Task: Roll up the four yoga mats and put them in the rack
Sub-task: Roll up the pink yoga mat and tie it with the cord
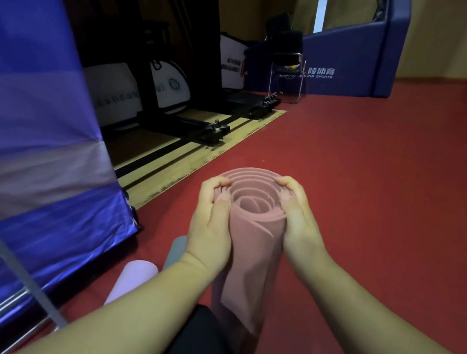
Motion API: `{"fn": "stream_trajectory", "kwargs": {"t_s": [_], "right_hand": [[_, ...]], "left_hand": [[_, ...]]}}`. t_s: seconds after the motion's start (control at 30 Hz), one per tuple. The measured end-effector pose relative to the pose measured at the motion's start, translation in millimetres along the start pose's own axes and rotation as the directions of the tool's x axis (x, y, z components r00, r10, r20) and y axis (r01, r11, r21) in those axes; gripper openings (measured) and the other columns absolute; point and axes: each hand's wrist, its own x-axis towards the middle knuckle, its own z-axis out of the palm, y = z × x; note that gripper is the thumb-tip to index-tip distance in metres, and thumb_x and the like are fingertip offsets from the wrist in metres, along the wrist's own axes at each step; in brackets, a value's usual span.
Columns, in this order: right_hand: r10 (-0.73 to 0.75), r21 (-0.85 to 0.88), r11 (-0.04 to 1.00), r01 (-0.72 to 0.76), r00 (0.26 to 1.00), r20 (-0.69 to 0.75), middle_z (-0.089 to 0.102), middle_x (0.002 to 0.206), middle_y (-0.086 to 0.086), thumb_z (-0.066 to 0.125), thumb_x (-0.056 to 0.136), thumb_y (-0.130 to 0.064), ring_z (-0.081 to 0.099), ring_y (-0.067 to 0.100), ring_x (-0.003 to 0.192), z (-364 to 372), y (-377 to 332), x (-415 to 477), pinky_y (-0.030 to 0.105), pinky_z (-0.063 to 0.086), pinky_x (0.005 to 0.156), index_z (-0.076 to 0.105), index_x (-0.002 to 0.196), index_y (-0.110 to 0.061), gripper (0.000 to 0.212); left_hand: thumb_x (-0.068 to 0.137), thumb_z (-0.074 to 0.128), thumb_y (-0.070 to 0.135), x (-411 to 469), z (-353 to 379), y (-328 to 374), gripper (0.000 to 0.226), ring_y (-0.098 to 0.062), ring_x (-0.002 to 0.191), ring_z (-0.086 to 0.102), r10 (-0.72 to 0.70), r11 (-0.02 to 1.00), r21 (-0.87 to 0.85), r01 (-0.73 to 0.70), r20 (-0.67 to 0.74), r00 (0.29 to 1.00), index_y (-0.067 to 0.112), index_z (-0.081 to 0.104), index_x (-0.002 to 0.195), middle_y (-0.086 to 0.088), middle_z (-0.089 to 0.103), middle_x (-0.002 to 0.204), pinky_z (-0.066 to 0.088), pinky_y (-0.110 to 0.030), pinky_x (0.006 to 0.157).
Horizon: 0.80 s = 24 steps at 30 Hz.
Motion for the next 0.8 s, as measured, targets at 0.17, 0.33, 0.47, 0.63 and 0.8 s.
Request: {"fn": "stream_trajectory", "kwargs": {"t_s": [0.17, 0.33, 0.47, 0.63, 0.8], "right_hand": [[0.039, -0.191, 0.981, -0.036, 0.999, 0.015, 0.059, 0.135, -0.008, 0.041, 0.098, -0.038, 0.053, 0.008, 0.127, -7.8, -5.5, 9.6, 0.034, 0.037, 0.114, 0.062, 0.110, -0.048, 0.026], [0.002, -0.340, 0.939, 0.047, 0.990, 0.142, 0.037, 0.154, -0.007, 0.055, 0.076, -0.058, 0.022, 0.001, 0.148, -24.0, -29.7, -13.2, 0.011, 0.021, 0.107, 0.063, 0.102, -0.046, 0.030], [-0.026, -0.491, 0.863, 0.119, 0.981, 0.193, 0.005, 0.162, -0.025, 0.079, 0.053, -0.068, 0.013, -0.009, 0.148, -45.8, -36.2, -32.1, 0.016, 0.024, 0.108, 0.051, 0.117, -0.062, 0.070], [-0.213, -0.493, 0.826, 0.273, 0.961, 0.175, 0.053, 0.114, -0.034, 0.081, 0.068, -0.054, 0.056, -0.001, 0.111, -74.3, -49.6, -21.2, 0.013, 0.041, 0.095, 0.035, 0.142, -0.056, 0.087], [-0.219, -0.711, 0.605, 0.359, 0.933, 0.285, 0.058, 0.115, -0.022, 0.079, 0.077, -0.049, 0.055, 0.009, 0.103, -104.0, -94.5, 9.7, 0.023, 0.043, 0.095, 0.034, 0.153, -0.046, 0.089]], "left_hand": [[0.087, 0.041, 0.051, 0.2, -1.2, -4.7, 0.034, -0.010, 0.122, 0.058, -0.043, 0.999, 0.016, 0.042, 0.059, 0.997, 0.046, 0.055, 0.118, 0.025, 0.062, 0.120, 0.043, -0.051, 0.109], [0.093, 0.039, 0.058, -9.1, 0.9, -1.6, 0.044, -0.006, 0.127, 0.054, -0.056, 0.998, 0.040, 0.051, 0.137, 0.989, 0.042, 0.050, 0.132, 0.018, 0.060, 0.130, 0.040, -0.045, 0.113], [0.103, 0.030, 0.054, -10.5, 15.4, 8.2, 0.043, 0.005, 0.126, 0.051, -0.094, 0.995, 0.057, 0.082, 0.253, 0.963, 0.041, 0.041, 0.142, 0.022, 0.055, 0.136, 0.038, -0.030, 0.112], [0.108, 0.027, 0.050, -6.2, 46.7, 17.3, 0.038, 0.001, 0.129, 0.051, -0.083, 0.996, -0.012, 0.091, 0.314, 0.946, 0.043, 0.039, 0.144, 0.013, 0.053, 0.143, 0.038, -0.028, 0.112], [0.095, 0.044, 0.065, 13.2, 84.0, 20.2, 0.038, -0.016, 0.132, 0.055, -0.191, 0.910, -0.280, 0.305, 0.368, 0.910, 0.060, 0.047, 0.133, 0.010, 0.059, 0.142, 0.043, -0.046, 0.109]]}}
